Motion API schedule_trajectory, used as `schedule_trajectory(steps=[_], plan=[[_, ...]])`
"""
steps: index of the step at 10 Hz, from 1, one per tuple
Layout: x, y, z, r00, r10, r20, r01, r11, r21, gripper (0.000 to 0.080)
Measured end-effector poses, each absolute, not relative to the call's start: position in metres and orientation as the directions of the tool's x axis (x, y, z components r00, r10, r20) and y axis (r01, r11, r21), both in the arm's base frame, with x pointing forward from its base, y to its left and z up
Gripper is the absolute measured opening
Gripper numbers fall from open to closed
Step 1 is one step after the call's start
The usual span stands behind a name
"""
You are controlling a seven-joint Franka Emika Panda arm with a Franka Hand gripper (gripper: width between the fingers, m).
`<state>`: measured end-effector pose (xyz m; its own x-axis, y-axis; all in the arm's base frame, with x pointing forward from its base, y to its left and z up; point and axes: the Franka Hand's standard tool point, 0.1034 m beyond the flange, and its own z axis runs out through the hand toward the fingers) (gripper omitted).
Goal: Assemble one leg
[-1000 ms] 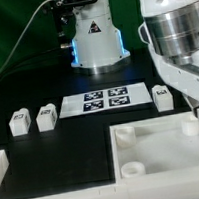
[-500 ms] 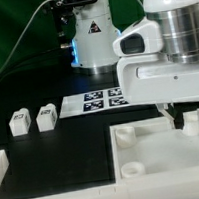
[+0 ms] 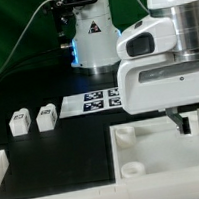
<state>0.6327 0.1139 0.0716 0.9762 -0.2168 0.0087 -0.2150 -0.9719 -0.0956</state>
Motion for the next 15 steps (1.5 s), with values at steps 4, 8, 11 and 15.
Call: schedule_trajectory(steps=[4,8,11,15], plan=[[0.633,0.112,0.072,0.812,-0.583,-0.035,-0.583,-0.806,-0.1,0.029],[0.632,0.109,0.07,0.186,-0.969,-0.165,-0.982,-0.177,-0.062,0.029],[0.631,0.112,0.07,-0.116,-0.977,-0.179,-0.993,0.119,-0.008,0.0291],[0.623,0.124,0.066,0.073,-0.983,-0.165,-0.997,-0.07,-0.026,0.049]])
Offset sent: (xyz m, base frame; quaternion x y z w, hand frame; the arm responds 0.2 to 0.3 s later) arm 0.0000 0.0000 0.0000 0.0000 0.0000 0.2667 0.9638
